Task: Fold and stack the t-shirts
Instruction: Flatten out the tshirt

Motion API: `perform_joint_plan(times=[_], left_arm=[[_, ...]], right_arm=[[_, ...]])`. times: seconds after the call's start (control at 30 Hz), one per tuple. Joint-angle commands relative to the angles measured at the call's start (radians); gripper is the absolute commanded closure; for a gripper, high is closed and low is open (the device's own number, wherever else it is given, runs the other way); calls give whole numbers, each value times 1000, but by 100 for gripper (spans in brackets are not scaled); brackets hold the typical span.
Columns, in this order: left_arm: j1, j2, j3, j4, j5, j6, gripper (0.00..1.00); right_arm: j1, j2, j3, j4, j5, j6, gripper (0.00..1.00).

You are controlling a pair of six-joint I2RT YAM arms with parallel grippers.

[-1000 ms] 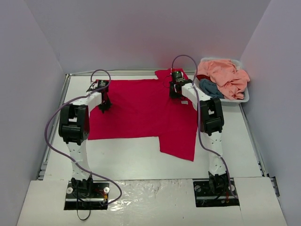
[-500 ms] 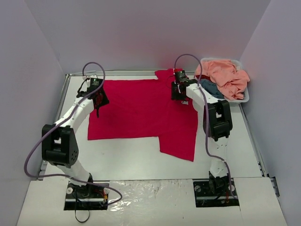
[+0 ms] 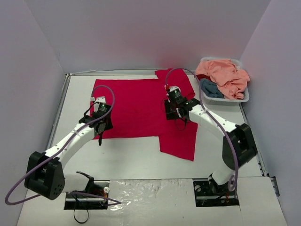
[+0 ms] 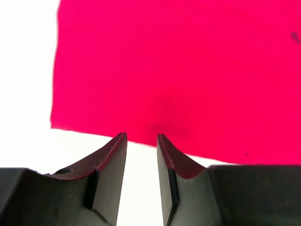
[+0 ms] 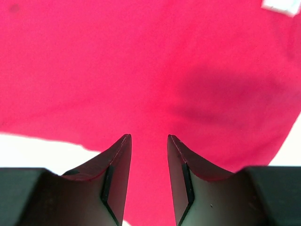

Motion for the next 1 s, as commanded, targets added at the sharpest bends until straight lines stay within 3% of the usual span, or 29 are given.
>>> perform_joint_plan(times=[0.0, 0.23, 0.5, 0.97], left_arm=[[-6, -70, -12, -45, -91, -13, 69], [-20, -91, -69, -78, -226, -62, 69], [-15, -25, -92, -93, -267, -123, 69], [160, -13, -167, -24, -120, -143, 68]], right_arm=[[43, -131, -107, -16, 62, 62, 67], [132, -307, -234, -20, 74, 122, 67], [201, -393, -308, -74, 139, 207, 68], [235, -395, -377, -69, 183, 214, 66]])
